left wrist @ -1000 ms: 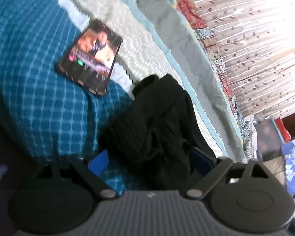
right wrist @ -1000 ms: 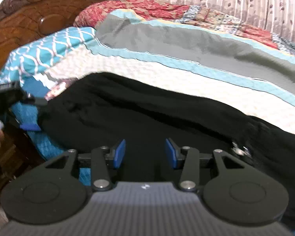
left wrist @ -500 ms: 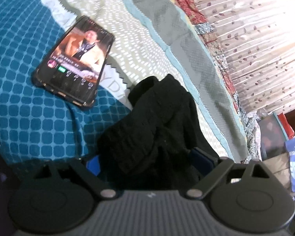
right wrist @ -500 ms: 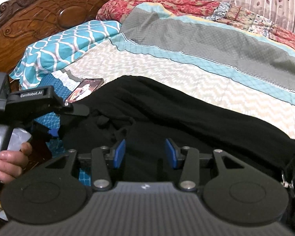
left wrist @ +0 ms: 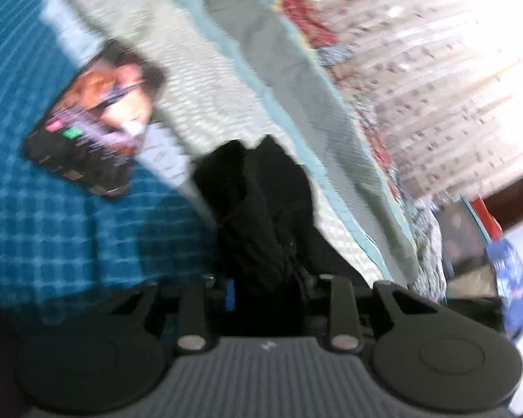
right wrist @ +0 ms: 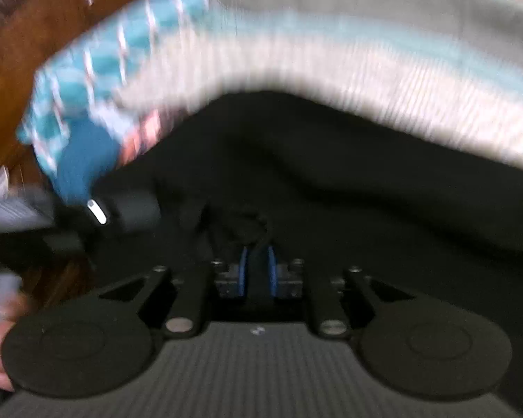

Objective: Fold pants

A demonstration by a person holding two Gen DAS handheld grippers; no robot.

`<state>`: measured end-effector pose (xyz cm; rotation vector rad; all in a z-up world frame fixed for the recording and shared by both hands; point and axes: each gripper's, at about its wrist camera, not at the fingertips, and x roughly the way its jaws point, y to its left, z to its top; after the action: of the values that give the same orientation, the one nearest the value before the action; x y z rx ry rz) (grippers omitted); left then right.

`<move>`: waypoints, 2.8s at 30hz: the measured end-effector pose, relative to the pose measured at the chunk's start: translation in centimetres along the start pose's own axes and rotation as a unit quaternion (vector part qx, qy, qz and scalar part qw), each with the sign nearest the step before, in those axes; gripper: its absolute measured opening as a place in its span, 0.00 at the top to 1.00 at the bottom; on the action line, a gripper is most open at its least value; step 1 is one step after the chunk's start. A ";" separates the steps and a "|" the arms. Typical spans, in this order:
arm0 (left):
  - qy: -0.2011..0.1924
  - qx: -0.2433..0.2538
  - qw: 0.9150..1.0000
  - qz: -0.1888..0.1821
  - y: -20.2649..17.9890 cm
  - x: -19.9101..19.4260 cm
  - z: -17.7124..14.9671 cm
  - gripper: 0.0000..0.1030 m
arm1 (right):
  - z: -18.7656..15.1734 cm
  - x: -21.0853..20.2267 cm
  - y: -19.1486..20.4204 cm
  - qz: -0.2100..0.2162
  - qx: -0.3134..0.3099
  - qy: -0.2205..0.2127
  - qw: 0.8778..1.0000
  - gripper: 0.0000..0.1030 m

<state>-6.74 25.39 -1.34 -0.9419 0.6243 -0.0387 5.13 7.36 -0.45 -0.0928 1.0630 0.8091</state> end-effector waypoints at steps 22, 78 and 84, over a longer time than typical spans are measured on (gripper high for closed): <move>0.048 0.353 0.934 0.027 -12.3 5.7 -9.9 0.73 | -1.2 -9.2 -6.9 0.030 0.108 -0.113 0.987 0.17; 0.062 0.434 0.899 -0.002 -13.7 4.2 -13.0 0.89 | -6.1 -10.5 -14.0 0.115 0.327 -0.102 0.932 0.10; 0.071 0.437 0.897 0.004 -13.7 4.7 -13.3 0.89 | -4.9 -8.8 -11.4 0.125 0.288 -0.076 0.946 0.05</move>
<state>-6.57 5.89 1.18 -0.0585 0.6520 -0.3562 6.59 -7.75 0.67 0.6025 1.1395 0.6886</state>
